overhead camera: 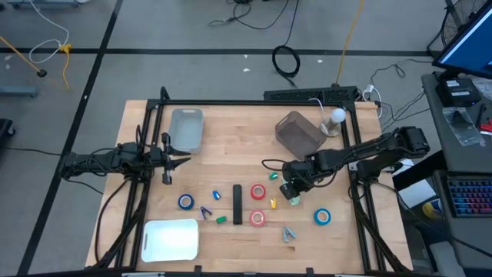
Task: Pick and place Stapler, Stapler remover, tape
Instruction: Put the light green stapler into the gray bin
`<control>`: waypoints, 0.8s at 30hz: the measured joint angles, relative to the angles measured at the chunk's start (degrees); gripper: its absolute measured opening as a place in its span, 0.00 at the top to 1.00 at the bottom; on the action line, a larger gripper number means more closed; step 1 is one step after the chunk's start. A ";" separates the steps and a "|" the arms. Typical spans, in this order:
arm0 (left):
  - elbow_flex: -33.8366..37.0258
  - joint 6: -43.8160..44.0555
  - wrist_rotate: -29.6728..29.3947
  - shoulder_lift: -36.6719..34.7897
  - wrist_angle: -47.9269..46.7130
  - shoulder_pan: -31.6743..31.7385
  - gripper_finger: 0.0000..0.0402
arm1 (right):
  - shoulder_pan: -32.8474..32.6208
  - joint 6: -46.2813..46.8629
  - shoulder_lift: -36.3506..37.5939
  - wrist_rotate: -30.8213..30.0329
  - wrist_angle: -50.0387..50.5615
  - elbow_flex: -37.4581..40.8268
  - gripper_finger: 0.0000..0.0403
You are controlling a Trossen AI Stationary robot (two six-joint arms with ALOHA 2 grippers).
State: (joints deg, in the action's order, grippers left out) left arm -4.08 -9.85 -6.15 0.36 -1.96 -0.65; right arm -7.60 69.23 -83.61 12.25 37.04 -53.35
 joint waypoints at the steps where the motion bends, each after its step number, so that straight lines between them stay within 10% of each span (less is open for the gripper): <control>1: 0.00 0.00 0.02 0.00 0.00 -0.01 0.82 | 0.00 -0.02 0.00 -0.01 0.00 0.01 0.56; 24: -0.02 -0.46 0.00 0.00 0.00 -0.01 0.82 | -3.14 0.59 -4.20 0.63 0.90 0.01 0.57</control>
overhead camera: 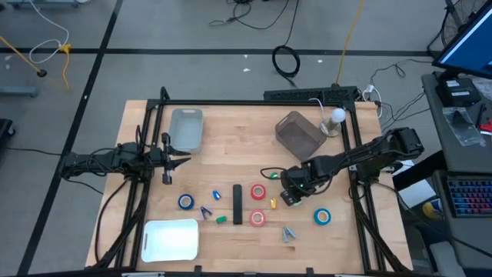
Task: Pick and place Stapler, Stapler remover, tape
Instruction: Put the light green stapler into the gray bin
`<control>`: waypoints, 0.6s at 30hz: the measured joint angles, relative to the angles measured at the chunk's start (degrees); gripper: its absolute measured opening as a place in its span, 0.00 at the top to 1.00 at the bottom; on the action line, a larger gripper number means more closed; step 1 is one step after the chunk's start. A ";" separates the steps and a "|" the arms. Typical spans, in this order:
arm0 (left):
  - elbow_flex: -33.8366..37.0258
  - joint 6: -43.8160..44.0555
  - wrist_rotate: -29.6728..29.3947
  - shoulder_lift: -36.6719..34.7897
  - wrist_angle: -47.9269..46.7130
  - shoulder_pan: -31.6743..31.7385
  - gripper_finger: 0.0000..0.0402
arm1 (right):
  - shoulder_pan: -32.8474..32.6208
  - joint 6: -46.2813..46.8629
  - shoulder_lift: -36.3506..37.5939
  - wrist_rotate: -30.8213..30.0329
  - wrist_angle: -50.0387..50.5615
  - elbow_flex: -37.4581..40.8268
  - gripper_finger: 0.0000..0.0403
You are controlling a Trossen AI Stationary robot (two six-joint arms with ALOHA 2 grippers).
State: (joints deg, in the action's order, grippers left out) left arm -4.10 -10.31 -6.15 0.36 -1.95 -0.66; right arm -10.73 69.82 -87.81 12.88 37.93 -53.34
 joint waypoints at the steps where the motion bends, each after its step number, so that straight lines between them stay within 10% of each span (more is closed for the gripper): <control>1: 0.00 0.00 0.02 0.00 0.02 0.01 0.82 | -0.16 0.00 0.03 -0.04 0.04 0.00 0.57; 18: 0.00 7.31 0.13 0.00 0.06 0.02 0.82 | -1.08 -0.49 0.07 -0.86 1.48 0.00 0.71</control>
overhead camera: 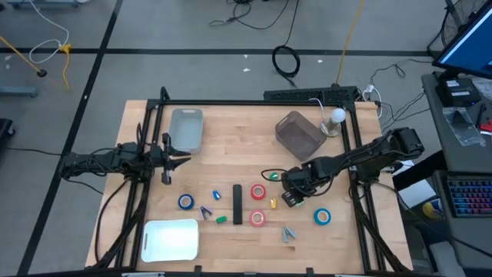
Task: Pick and place Stapler, Stapler remover, tape
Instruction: Put the light green stapler into the gray bin
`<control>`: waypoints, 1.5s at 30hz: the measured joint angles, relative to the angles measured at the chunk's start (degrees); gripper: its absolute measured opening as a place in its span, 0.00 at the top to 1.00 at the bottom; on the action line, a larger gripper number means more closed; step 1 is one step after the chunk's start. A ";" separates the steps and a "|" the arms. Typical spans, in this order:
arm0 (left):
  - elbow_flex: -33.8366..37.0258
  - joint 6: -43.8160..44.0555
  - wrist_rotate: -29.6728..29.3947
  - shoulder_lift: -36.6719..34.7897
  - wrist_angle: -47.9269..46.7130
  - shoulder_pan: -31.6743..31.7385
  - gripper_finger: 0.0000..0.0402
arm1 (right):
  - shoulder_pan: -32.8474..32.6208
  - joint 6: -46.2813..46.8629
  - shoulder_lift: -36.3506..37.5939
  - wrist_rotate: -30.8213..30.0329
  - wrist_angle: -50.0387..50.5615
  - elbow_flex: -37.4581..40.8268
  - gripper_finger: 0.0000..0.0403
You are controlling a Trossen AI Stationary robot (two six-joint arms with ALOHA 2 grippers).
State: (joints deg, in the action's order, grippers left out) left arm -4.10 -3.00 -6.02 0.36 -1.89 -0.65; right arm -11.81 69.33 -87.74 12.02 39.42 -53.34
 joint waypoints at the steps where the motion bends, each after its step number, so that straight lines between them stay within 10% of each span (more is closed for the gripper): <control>1: 0.00 1.14 0.02 0.00 0.00 0.00 0.82 | 0.01 -0.13 0.00 0.01 0.03 0.00 0.71; 14: 0.00 21.93 0.05 0.00 7.21 -0.02 0.82 | 0.07 -4.16 3.22 1.59 -0.23 0.00 0.71; 33: 0.00 27.48 -3.62 1.04 16.29 -0.02 0.82 | 2.53 -13.81 10.47 -4.80 -20.23 -0.03 0.71; 45: -4.30 24.92 -0.66 21.75 28.70 -0.02 0.82 | 10.84 -29.37 9.95 -5.94 -26.49 -0.24 0.71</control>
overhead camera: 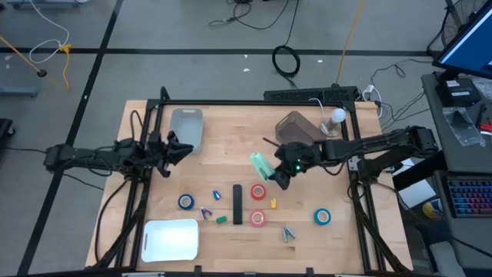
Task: Pick and place Stapler, Stapler remover, tape
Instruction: Put the light green stapler into the gray bin
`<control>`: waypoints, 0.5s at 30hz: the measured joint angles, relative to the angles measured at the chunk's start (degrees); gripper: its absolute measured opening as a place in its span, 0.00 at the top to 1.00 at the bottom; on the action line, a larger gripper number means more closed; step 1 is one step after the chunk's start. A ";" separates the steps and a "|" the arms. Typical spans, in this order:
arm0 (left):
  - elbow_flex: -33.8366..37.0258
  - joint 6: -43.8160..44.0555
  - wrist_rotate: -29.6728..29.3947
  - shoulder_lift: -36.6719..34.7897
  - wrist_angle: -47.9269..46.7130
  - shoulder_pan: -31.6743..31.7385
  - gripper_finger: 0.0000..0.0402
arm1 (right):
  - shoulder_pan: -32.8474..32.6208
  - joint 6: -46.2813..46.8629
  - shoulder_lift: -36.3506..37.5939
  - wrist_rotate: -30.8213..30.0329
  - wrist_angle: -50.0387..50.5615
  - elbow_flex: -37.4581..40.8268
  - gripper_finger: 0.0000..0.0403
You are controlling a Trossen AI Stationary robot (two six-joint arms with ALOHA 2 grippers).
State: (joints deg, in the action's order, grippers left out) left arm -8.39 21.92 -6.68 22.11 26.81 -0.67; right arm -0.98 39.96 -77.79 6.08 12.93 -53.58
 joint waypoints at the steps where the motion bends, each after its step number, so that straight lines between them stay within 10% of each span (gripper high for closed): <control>1: -1.65 -1.18 0.47 2.65 -0.11 0.00 0.82 | 0.44 -1.39 -0.36 -0.26 -0.02 -0.42 0.71; 15: -32.53 -15.31 2.23 33.94 -23.98 0.00 0.82 | 1.38 -17.58 -5.78 -0.54 1.12 -5.27 0.71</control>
State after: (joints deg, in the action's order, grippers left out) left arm -40.92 6.61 -4.45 56.05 2.84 -0.67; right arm 0.40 22.39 -83.57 5.54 14.05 -58.85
